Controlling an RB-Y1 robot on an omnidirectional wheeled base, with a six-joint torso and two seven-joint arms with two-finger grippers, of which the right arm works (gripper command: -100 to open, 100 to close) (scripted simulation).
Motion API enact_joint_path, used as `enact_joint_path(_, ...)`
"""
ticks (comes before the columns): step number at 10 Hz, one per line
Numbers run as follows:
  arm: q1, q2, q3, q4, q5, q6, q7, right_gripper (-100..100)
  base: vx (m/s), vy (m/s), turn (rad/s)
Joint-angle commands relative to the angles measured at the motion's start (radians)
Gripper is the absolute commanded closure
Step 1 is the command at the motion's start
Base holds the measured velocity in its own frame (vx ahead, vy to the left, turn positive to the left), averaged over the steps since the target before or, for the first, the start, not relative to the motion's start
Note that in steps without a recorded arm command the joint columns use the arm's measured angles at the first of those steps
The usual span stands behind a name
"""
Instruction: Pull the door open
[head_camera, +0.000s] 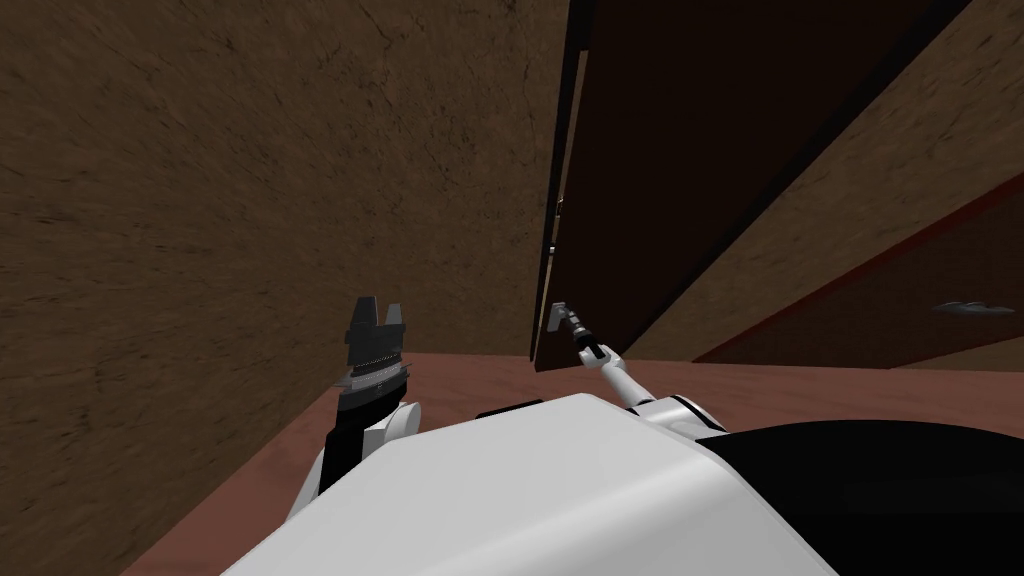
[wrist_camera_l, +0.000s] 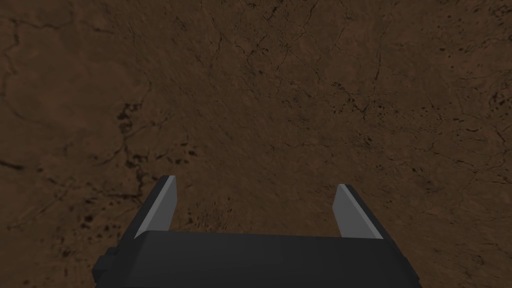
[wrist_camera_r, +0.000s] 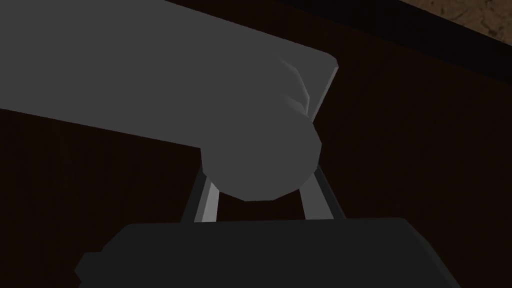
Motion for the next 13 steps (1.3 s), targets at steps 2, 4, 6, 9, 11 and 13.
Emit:
enact_joint_path(2, 0.000, 0.005, 0.002, -0.012, -0.029, 0.011, -0.074, 100, -0.056, -0.043, 0.055)
enact_joint_path(4, 0.000, 0.009, 0.003, -0.017, -0.047, 0.018, -0.120, 100, -0.046, -0.037, 0.057)
enact_joint_path(6, 0.000, 0.013, 0.005, -0.022, -0.066, 0.025, -0.162, 100, -0.064, -0.060, 0.074)
enact_joint_path(9, 0.000, 0.022, 0.009, -0.032, -0.102, 0.040, -0.243, 100, -0.048, -0.035, 0.061)
enact_joint_path(11, -0.004, 0.033, 0.008, -0.027, -0.130, 0.048, -0.278, -100, -0.076, -0.066, 0.090)
enact_joint_path(13, -0.015, 0.057, 0.008, -0.029, -0.169, 0.058, -0.335, -100, -0.097, -0.044, 0.029)
